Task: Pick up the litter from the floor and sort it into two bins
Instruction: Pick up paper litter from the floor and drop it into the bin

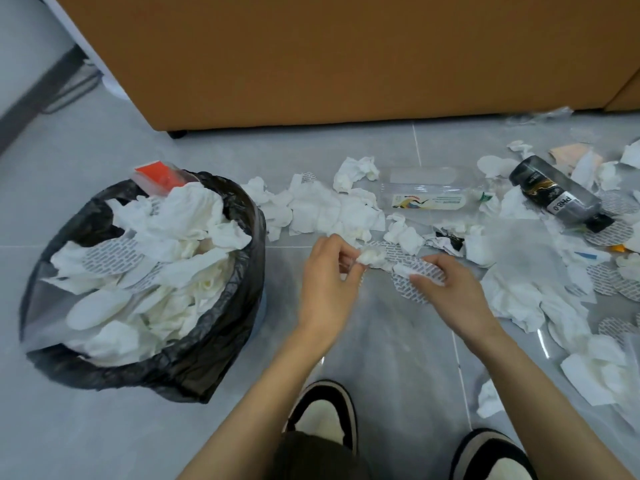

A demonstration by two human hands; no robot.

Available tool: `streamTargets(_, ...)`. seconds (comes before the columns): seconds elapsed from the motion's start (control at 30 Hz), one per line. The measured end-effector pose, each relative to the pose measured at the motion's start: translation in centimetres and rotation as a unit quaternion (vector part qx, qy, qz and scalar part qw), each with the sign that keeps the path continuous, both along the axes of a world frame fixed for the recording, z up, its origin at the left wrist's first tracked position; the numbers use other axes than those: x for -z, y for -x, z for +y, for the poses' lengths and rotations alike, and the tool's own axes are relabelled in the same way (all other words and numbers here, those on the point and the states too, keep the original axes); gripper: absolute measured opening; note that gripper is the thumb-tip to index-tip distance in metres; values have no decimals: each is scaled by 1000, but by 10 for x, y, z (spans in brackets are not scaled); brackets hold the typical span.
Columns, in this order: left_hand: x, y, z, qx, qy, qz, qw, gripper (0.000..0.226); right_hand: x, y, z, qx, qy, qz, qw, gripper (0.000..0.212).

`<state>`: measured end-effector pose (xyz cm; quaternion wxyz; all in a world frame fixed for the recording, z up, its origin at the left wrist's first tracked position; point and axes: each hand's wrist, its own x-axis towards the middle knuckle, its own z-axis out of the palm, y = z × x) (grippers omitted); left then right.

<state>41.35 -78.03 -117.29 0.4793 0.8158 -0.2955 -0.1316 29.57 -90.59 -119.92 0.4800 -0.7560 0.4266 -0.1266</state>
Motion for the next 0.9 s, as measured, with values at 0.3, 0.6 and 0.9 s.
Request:
streamTargets(0.3, -89, -40, 57, -59, 68, -175, 980, 14, -84, -81, 55, -15, -179, -204, 962, 21)
streamTargets(0.6, -108, -89, 137, -226, 54, -238, 943, 19, -139, -151, 115, -134, -196, -249, 939, 20)
streamTargets(0.9, -78, -114, 187, -275, -92, -155, 944, 15, -130, -188, 158, -282, 93, -133, 946, 42)
